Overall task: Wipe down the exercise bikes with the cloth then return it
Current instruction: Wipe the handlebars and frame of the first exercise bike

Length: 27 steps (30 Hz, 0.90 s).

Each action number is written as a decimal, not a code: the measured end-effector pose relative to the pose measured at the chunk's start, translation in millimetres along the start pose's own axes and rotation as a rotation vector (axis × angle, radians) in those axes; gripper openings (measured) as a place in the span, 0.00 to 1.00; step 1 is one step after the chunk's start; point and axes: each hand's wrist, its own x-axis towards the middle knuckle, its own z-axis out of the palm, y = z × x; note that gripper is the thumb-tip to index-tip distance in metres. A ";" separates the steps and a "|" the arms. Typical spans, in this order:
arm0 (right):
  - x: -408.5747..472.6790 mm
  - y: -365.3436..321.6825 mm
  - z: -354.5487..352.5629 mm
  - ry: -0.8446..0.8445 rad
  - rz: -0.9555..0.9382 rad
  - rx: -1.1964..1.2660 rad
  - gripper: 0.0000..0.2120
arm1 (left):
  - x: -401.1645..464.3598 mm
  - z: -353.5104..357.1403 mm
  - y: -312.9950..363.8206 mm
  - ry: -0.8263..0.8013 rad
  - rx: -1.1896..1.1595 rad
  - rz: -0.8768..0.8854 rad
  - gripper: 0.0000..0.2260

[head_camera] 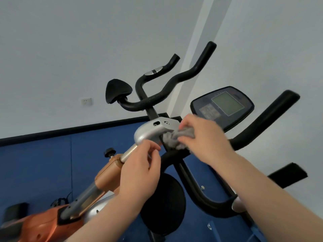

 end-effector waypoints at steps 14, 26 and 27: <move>31.9 -3.8 35.4 -0.081 0.033 0.106 0.06 | -4.0 0.6 -6.9 -0.005 -0.055 0.026 0.07; 45.5 -2.5 27.4 -0.169 0.084 0.122 0.09 | -2.8 -0.2 -7.3 -0.021 -0.043 0.026 0.06; 46.0 1.9 21.9 -0.243 0.096 0.097 0.08 | -3.2 -0.3 -7.1 -0.024 -0.044 0.026 0.06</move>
